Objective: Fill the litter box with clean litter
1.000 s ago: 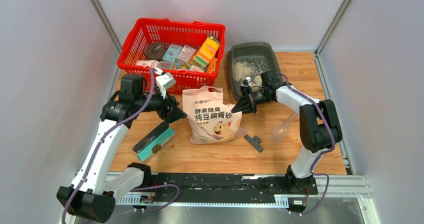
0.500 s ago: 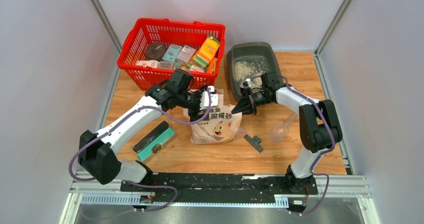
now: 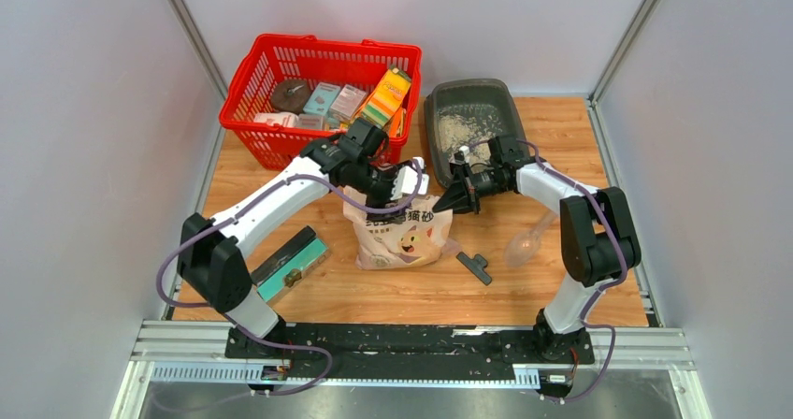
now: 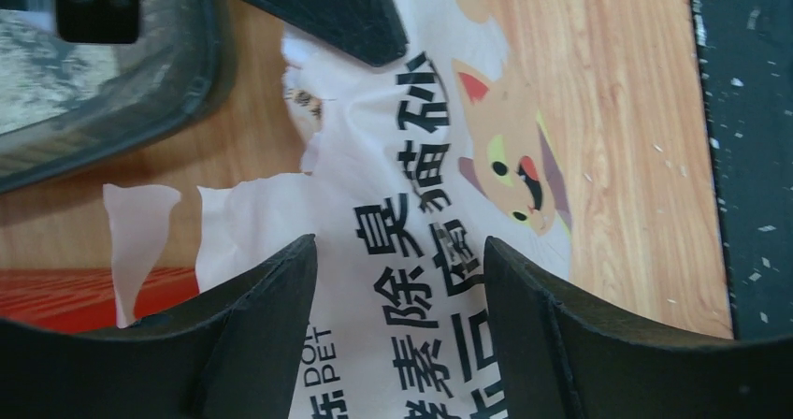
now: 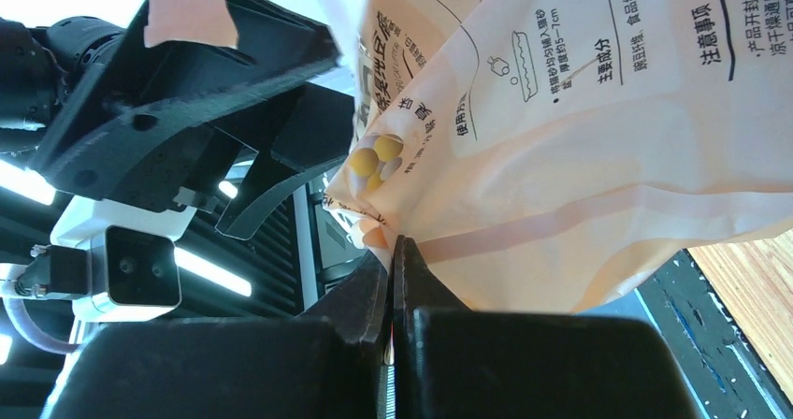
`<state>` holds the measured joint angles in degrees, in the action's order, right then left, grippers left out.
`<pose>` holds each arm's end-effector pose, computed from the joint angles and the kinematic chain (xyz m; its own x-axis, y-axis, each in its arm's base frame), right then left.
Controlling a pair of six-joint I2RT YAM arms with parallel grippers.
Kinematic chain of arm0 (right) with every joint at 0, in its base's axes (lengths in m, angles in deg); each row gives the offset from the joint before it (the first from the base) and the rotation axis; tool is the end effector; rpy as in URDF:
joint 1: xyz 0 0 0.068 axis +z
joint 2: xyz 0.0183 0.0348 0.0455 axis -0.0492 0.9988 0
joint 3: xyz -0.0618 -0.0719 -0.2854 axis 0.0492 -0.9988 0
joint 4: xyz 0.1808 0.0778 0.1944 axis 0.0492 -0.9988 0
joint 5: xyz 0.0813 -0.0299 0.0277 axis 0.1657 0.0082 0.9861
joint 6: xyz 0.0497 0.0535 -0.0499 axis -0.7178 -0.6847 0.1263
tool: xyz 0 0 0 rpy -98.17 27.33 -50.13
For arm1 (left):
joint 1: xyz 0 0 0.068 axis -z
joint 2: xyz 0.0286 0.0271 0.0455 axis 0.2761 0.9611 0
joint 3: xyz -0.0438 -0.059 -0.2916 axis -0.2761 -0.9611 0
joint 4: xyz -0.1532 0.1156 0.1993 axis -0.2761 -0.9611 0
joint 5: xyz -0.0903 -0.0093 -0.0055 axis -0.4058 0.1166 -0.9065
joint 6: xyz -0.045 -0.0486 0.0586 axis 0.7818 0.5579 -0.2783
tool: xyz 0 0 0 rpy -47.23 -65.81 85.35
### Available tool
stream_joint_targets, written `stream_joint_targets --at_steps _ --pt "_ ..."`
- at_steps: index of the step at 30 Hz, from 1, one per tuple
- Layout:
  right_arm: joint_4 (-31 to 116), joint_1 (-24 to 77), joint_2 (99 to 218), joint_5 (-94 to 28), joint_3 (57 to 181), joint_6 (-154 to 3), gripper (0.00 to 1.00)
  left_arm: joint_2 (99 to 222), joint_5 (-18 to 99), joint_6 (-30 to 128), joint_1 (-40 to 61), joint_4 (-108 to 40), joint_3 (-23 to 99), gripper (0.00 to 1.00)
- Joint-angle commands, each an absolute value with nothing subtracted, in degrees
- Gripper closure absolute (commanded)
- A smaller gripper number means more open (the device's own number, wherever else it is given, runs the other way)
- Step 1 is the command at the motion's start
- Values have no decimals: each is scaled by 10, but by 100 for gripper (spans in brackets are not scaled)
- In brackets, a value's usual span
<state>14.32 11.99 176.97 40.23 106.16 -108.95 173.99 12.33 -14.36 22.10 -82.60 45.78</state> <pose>0.3181 0.1644 0.2124 -0.9512 -0.1431 0.2734 0.2442 0.1927 0.9504 0.2542 -0.2588 0.3102 0.1965 0.6507 -0.7335 0.9804 -0.1387 0.1396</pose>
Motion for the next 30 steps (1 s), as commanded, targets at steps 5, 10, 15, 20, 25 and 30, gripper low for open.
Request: stream_joint_targets --at_steps 5,10,15,20,25,30 --pt "158 122 1739 436 1053 -1117 100 1805 39 -191 223 -968 519 27" --pt "160 121 1741 436 1052 -1122 100 1807 53 -168 227 -940 499 31" --pt "158 119 1740 437 1057 -1122 100 1782 102 -99 227 -857 470 43" --pt "146 111 1740 435 1059 -1115 100 1772 128 -66 228 -814 449 52" --pt "112 99 1741 426 1069 -1093 80 1780 134 -42 228 -812 453 60" --pt "-19 32 1732 337 1213 -871 67 1771 129 -17 227 -804 452 63"
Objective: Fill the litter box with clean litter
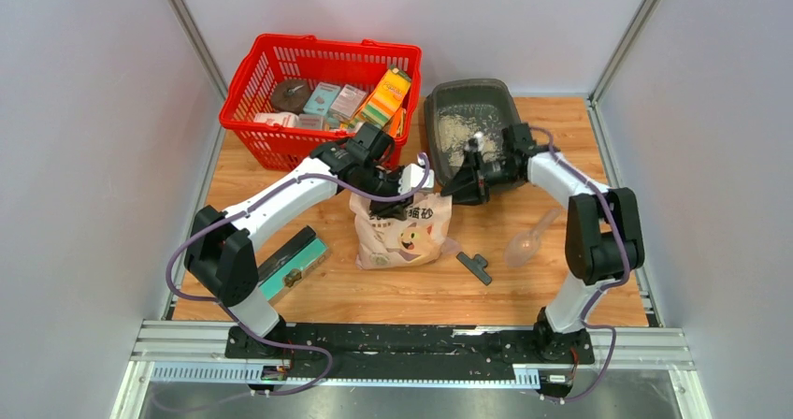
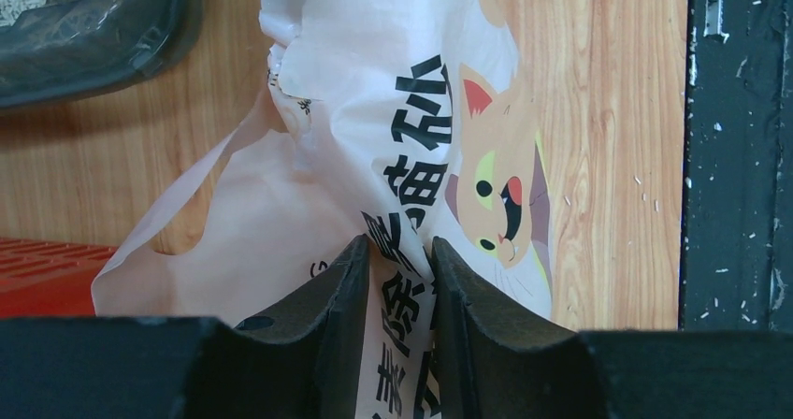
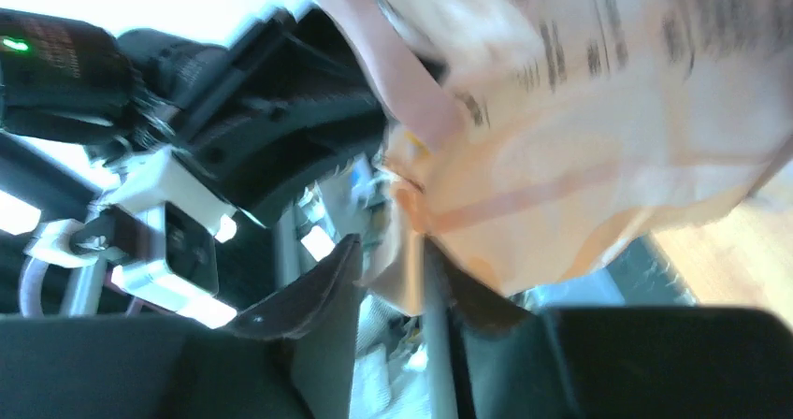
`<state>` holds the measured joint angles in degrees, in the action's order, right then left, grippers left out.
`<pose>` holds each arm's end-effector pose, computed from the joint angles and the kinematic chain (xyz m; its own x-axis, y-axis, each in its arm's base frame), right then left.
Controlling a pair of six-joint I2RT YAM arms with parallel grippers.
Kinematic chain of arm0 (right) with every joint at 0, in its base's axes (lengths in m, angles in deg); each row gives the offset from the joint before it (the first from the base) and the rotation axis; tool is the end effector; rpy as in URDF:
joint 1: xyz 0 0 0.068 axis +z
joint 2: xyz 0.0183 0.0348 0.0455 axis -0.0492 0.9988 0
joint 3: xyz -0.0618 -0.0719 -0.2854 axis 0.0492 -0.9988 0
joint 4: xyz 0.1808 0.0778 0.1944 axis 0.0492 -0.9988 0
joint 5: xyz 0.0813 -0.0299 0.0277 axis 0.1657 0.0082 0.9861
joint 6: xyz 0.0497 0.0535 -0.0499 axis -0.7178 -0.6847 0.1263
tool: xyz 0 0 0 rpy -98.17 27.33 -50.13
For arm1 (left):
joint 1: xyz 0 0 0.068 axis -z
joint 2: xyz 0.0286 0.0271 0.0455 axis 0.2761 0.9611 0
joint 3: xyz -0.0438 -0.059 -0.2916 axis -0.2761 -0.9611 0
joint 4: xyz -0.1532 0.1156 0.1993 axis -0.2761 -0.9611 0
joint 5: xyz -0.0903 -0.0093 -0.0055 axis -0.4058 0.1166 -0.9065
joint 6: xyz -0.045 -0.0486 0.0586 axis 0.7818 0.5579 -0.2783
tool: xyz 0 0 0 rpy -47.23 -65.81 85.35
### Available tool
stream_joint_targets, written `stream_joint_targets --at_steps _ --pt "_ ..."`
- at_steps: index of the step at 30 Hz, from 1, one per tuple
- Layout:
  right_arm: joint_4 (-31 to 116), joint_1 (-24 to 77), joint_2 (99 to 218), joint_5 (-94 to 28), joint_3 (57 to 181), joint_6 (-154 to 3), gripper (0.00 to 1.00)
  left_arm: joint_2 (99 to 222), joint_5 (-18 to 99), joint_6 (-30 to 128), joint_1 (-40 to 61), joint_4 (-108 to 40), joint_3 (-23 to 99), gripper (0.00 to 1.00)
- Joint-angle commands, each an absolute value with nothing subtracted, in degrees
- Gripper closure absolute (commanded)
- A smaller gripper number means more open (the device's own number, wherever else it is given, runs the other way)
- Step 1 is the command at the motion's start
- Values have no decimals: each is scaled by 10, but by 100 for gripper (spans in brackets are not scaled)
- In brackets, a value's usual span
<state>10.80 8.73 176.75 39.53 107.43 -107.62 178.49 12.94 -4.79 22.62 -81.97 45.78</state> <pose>0.3262 0.1457 0.2169 -0.9552 -0.0834 0.2840 0.2642 0.1924 0.9451 0.2647 -0.2705 0.2833 -0.0015 0.7004 -0.7137 0.9990 -0.0316 -0.0331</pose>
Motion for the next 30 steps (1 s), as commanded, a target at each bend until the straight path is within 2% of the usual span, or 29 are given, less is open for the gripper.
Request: stream_joint_targets --at_steps 1,2,3,5,6,9,10,14,19,26,30 --pt "-83 27 1734 253 1272 -763 58 1770 127 -9 227 -801 450 63" --pt "-147 28 1734 215 1367 -659 54 1768 120 -4 227 -800 449 63" --pt "-216 40 1723 188 1391 -504 51 1769 117 0 227 -801 448 63" --pt "-198 53 1640 158 1376 -414 48 1768 97 15 226 -805 446 63" --pt "-102 66 1604 152 1295 -398 47 1769 89 20 226 -807 446 63" --pt "56 108 1474 142 1147 -344 43 1773 65 45 226 -808 444 64" --pt "66 125 1451 116 1118 -281 40 1774 63 55 226 -808 444 64" --pt "136 176 1364 99 1011 -212 38 1773 40 96 213 -787 435 64" --pt "217 230 1331 77 923 -136 35 1773 18 147 192 -760 424 64" --pt "346 288 1368 39 895 -108 34 1779 0 173 186 -749 418 64" --pt "351 293 1386 47 900 -92 33 1777 -10 184 184 -743 416 64"
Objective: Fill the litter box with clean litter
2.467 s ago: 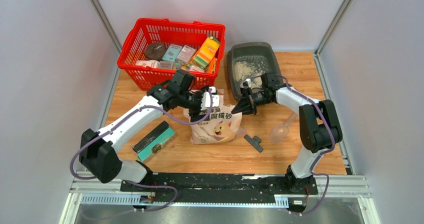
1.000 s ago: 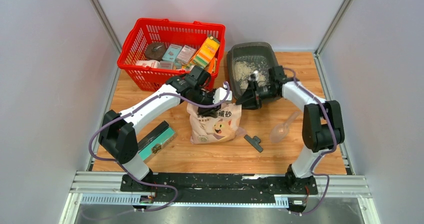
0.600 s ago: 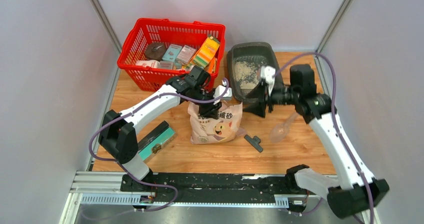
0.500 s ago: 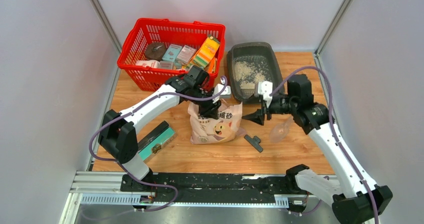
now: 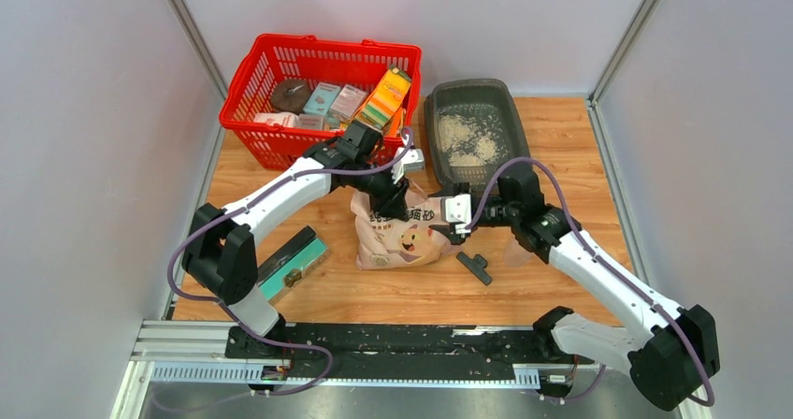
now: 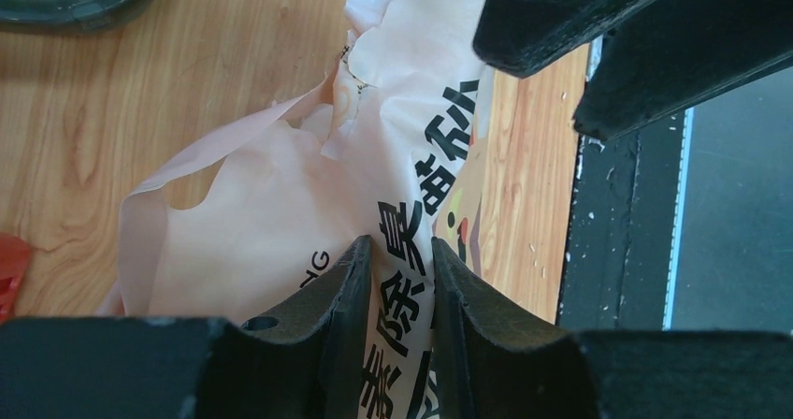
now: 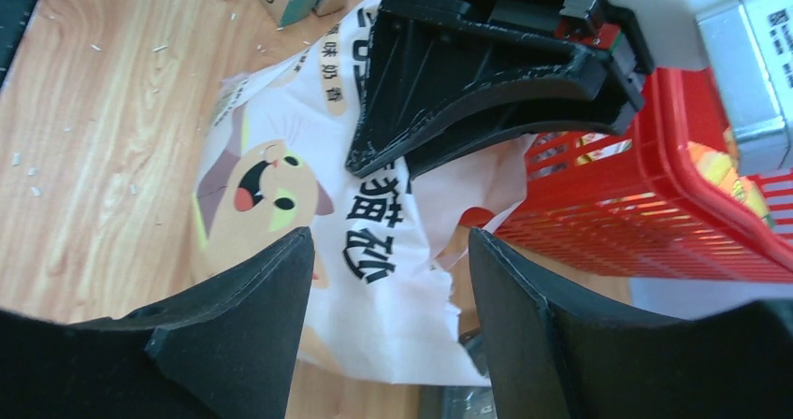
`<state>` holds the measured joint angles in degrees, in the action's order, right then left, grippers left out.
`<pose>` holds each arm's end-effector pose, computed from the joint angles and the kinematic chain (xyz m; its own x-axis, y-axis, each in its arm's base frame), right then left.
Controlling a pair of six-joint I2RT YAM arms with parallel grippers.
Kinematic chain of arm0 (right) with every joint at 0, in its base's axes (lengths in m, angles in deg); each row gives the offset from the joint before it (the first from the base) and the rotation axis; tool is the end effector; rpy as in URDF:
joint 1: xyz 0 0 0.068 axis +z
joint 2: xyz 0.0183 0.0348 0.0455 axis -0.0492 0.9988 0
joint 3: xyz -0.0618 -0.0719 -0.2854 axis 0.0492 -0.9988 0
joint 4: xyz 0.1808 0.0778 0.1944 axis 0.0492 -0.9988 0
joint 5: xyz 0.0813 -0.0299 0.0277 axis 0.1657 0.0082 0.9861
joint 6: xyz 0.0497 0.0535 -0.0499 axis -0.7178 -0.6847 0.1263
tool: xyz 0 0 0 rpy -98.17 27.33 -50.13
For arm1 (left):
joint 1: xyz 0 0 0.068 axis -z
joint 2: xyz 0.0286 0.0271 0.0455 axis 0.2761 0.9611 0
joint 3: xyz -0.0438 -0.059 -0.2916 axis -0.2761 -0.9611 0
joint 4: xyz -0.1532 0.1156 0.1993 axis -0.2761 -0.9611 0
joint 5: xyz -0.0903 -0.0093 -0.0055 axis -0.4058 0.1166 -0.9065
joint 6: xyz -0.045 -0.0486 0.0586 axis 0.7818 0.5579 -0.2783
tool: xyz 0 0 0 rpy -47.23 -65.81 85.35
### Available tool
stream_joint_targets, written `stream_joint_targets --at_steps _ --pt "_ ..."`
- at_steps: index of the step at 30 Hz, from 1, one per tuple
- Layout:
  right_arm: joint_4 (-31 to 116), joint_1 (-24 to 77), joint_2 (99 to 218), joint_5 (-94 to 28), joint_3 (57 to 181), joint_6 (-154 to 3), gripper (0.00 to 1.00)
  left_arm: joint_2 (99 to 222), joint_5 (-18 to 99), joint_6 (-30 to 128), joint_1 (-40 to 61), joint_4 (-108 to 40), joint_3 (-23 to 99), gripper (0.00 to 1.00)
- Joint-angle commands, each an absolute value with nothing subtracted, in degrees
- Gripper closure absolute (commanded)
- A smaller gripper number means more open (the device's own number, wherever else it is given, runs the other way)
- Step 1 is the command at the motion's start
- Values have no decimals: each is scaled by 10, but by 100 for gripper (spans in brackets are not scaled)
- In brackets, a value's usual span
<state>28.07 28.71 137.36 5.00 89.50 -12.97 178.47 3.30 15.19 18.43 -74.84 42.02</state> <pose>0.1882 0.1812 0.2981 0.5049 -0.3703 -0.7797 -0.8502 -0.0575 -0.5233 0.2791 -0.2594 0.2773 -0.3589 0.5699 -0.7392 0.9297 0.1486 -0.3369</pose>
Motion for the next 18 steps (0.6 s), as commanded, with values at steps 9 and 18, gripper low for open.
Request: stream_joint_targets --at_steps 9,18 --pt "335 291 1442 67 906 -87 34 1774 -43 206 168 -745 412 64" --pt "322 277 1474 61 898 -89 37 1772 -67 205 158 -751 406 66"
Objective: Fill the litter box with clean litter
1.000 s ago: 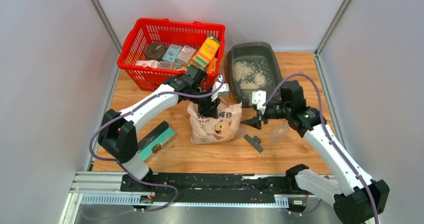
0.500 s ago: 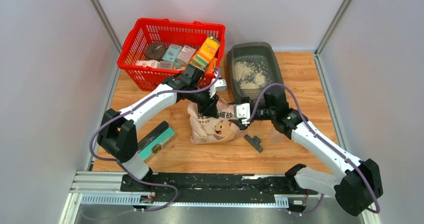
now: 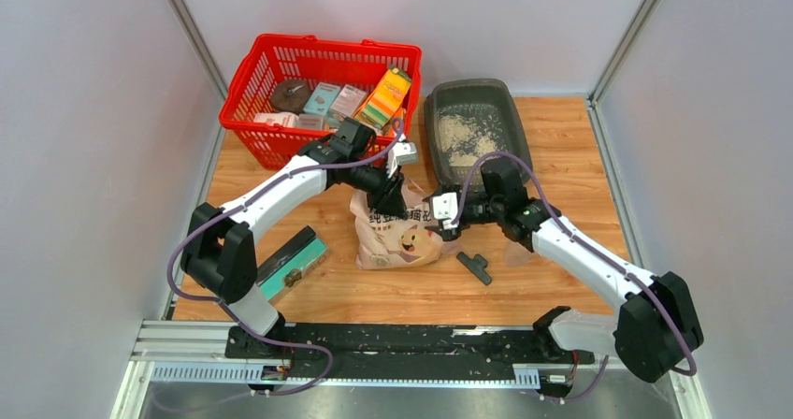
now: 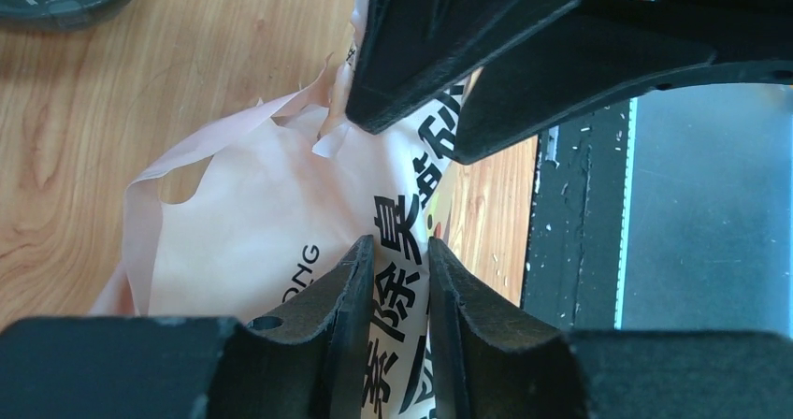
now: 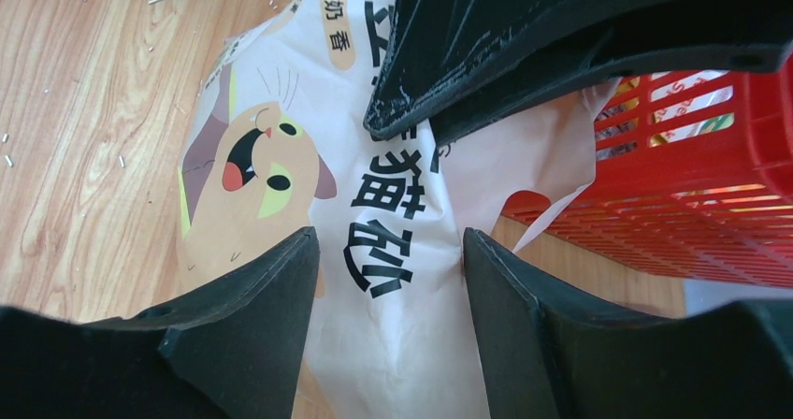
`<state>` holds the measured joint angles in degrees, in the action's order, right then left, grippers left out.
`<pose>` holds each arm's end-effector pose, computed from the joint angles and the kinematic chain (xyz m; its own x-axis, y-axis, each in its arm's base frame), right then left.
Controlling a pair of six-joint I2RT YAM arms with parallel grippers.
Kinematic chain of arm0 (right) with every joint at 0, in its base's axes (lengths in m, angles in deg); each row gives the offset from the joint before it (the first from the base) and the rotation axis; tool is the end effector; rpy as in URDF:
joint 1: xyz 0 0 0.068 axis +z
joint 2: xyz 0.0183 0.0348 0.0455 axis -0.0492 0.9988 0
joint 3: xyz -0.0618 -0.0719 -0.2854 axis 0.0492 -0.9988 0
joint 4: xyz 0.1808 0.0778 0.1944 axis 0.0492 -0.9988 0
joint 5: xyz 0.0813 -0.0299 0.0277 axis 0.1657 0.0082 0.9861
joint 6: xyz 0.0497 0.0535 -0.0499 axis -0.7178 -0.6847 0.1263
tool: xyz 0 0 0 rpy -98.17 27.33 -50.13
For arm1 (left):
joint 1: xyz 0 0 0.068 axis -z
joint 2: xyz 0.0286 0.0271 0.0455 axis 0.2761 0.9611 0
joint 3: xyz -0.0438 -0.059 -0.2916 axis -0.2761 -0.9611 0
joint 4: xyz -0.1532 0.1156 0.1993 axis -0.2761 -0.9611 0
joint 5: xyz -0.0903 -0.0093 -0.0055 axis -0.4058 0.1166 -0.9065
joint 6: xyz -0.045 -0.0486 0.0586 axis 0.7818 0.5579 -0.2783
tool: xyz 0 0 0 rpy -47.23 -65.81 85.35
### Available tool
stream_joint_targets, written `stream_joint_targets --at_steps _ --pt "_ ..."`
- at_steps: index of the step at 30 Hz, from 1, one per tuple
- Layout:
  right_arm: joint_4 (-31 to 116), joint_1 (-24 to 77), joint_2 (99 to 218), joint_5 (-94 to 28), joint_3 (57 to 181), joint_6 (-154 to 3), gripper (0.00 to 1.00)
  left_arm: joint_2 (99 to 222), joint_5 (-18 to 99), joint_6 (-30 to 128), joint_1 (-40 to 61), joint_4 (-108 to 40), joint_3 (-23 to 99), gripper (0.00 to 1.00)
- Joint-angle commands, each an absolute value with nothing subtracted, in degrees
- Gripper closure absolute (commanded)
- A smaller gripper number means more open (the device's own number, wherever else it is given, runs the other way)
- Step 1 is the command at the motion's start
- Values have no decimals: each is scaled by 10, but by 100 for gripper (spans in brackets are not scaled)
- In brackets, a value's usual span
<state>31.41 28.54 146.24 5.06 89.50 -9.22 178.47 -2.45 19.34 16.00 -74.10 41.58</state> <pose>0.2144 0.1964 0.2656 0.4960 -0.4047 -0.7683 -0.8600 -0.1066 -0.4990 0.2846 -0.2502 0.2805 -0.4479 0.5111 -0.7336 0.8865 0.1472 -0.4387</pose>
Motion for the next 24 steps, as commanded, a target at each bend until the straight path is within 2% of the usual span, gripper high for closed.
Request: stream_joint_targets --at_steps 1,12,22,24 --pt "322 275 1480 60 898 -92 37 1773 -73 203 156 -753 406 66" --pt "327 256 1502 41 901 -184 47 1772 -94 197 141 -758 398 70" --pt "387 257 1509 -29 874 -277 48 1766 -111 185 117 -759 386 75" --pt "383 256 1516 -33 882 -287 55 1764 -112 187 116 -756 382 75"
